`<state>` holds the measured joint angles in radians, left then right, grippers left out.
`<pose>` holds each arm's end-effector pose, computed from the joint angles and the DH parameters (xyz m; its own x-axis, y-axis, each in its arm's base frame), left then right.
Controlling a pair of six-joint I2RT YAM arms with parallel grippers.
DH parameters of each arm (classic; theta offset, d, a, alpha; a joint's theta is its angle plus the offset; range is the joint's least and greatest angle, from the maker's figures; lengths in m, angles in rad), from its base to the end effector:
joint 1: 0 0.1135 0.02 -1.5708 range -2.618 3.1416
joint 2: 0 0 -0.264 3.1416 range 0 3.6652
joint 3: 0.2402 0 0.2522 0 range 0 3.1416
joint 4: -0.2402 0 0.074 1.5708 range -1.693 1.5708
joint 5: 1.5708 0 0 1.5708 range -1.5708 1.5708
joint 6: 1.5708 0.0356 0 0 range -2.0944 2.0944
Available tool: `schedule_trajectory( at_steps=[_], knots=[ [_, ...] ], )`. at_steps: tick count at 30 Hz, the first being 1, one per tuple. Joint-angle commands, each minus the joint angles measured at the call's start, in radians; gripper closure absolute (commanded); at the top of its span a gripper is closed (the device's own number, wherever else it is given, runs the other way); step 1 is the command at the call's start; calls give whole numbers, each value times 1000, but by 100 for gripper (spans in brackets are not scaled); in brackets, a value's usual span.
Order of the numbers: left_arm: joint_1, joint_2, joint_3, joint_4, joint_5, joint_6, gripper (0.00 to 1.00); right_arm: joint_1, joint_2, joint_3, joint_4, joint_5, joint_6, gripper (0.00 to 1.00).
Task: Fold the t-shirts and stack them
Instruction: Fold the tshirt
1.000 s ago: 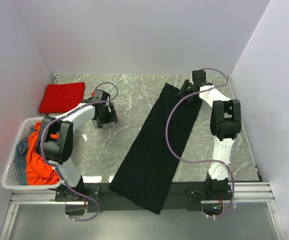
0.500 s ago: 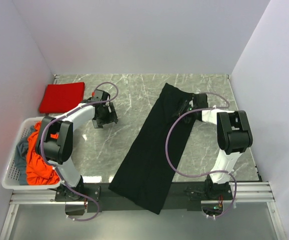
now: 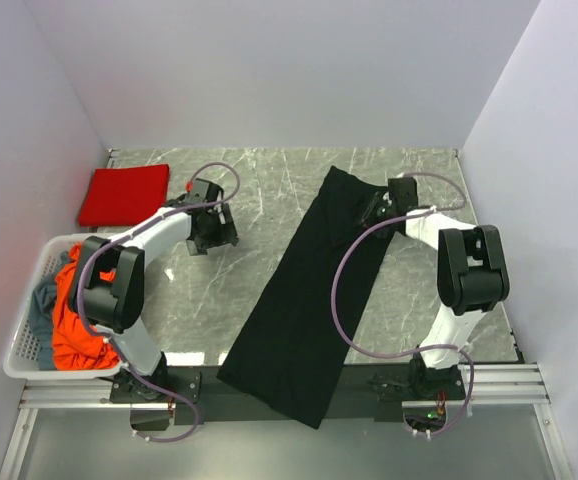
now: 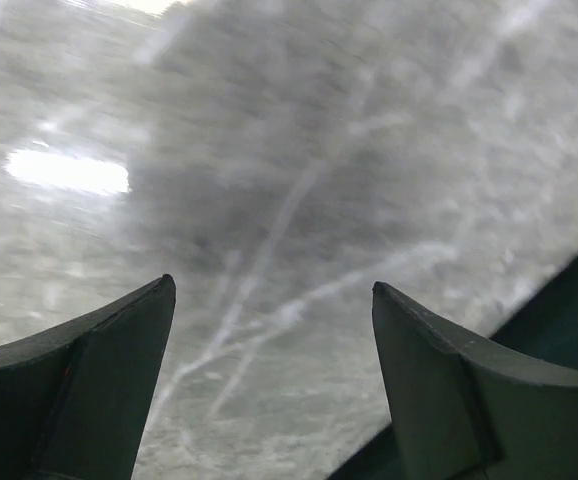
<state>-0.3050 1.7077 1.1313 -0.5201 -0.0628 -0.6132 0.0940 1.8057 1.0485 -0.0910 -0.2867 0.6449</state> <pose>0.3289 -0.1012 0.1944 -0.8507 -0.3343 -0.4056 -0.2656 0.9393 -0.2172 0.3696 0.0450 0.1645 -0.7628 0.5072 -0.4010 0.2282 0.7914 0.5671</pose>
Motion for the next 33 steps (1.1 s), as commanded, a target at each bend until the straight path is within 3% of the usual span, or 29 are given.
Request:
schedule_trajectory(
  at_steps=[1, 5, 13, 20, 29, 33],
  knots=[
    [-68, -59, -16, -4, -29, 7, 14, 4, -57, 100, -119, 197, -63, 61],
    [-108, -63, -24, -29, -26, 3, 15, 13, -26, 133, -173, 233, -42, 56],
    [-126, -135, -45, -54, -248, 27, 15, 47, 65, 194, -223, 319, -7, 55],
    [-128, -125, -47, -54, -322, 0, 16, 84, 193, 327, -280, 322, -25, 56],
    [-112, -106, -28, -61, -336, -13, 16, 121, 444, 737, -437, 288, -105, 57],
    [-91, -91, -22, -70, -336, -20, 17, 130, 544, 936, -449, 196, -133, 58]
  ],
)
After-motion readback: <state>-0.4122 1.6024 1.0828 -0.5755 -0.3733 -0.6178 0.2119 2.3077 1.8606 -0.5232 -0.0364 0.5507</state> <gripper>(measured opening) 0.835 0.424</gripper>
